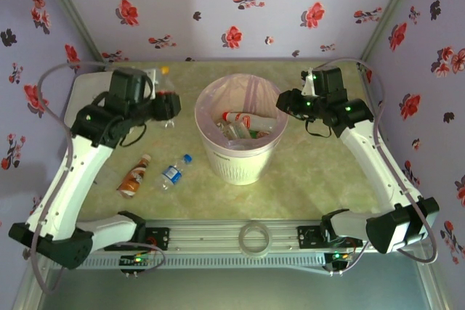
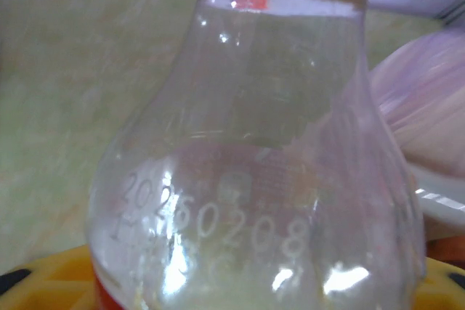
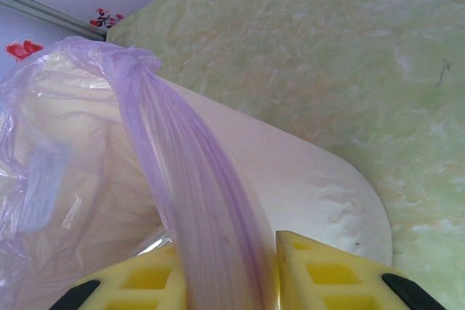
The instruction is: Put the plastic bottles in the bin
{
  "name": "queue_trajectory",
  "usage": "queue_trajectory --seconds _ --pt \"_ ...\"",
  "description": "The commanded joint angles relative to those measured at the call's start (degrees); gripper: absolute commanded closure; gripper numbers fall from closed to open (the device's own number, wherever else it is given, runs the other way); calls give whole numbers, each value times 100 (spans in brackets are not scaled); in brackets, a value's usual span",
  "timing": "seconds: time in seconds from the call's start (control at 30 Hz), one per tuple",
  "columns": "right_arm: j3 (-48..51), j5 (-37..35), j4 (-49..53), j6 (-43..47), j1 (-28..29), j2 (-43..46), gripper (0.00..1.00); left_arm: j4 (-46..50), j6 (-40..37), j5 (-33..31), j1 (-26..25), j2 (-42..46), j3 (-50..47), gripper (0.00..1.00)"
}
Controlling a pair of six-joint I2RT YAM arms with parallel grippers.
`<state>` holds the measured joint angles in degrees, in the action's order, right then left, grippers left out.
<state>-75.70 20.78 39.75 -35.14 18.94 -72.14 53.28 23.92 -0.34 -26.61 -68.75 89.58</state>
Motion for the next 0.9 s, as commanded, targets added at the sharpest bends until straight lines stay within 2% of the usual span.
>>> queue_trajectory --seconds 0.0,0.23,0.4,0.5,0.87 --pt "-32 194 -415 -220 47 39 70 -482 -585 773 -33 -489 845 100" --pt "59 182 -512 -292 55 68 70 -110 -1288 917 -1101 -1980 2782 100" --pt "38 173 -542 -316 60 86 70 940 -1863 967 -1836 -3085 3997 100" --pt "32 184 -547 -320 66 86 70 1580 -2010 974 -2043 -3671 4491 100" --pt "99 187 -578 -269 67 112 70 2013 -2040 957 -2111 -4189 4139 100"
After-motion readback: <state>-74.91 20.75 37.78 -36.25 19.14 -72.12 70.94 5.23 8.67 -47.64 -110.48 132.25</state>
